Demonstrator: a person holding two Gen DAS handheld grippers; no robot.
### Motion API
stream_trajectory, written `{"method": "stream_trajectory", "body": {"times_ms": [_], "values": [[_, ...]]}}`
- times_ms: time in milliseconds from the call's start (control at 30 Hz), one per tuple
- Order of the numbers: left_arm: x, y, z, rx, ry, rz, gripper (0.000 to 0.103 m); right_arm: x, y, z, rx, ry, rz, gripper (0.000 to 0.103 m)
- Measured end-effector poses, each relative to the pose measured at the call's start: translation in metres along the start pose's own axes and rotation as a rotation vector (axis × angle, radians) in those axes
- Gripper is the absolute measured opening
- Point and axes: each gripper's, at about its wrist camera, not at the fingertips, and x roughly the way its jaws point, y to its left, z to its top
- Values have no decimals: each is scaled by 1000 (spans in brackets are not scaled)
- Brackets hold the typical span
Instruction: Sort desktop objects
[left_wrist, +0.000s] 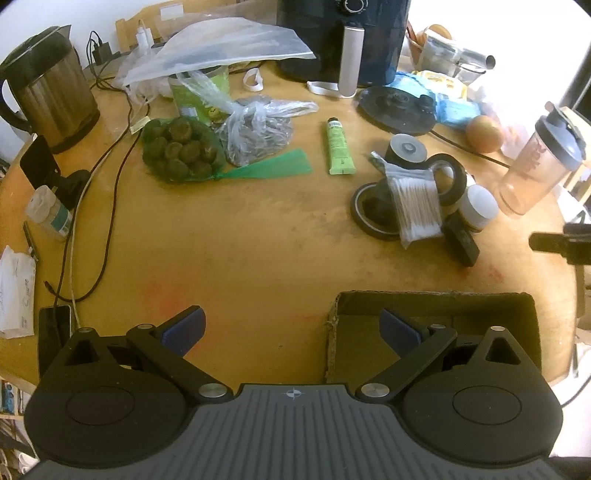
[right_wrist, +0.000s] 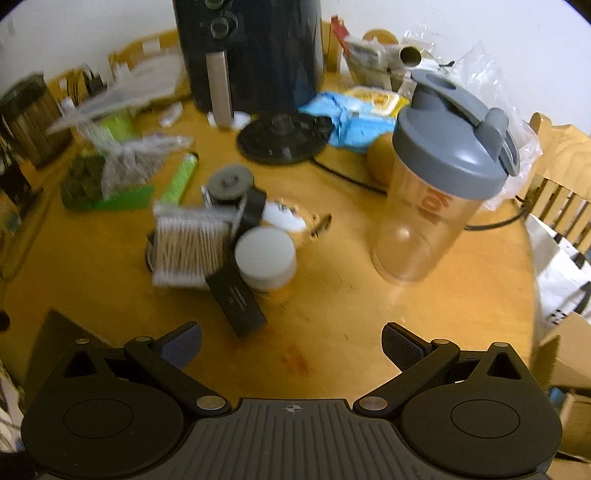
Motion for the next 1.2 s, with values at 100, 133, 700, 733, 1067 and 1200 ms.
{"method": "stream_trajectory", "body": {"times_ms": [100,133,700,733,1067,1200], "values": [[0,1,-1,-5,1,-8,102,4,1,3,-33,-34,14,103],[-1,1,-2,-6,1,-10,102,6,1,5,-43,-34,21,103],[-4,13,-15,-103,7,-31,102,37,15,23,-79,8,151,103],[-5,14,-16,-109,7,-36,102,40,16,23,-89,4,136,103],[-11,25,-20,-190,-21,-57,102,72,15,28,-120,-47,39,102],[-12,27,-19,-205,-27,-46,102,81,18,30,-132,-69,17,90]]}}
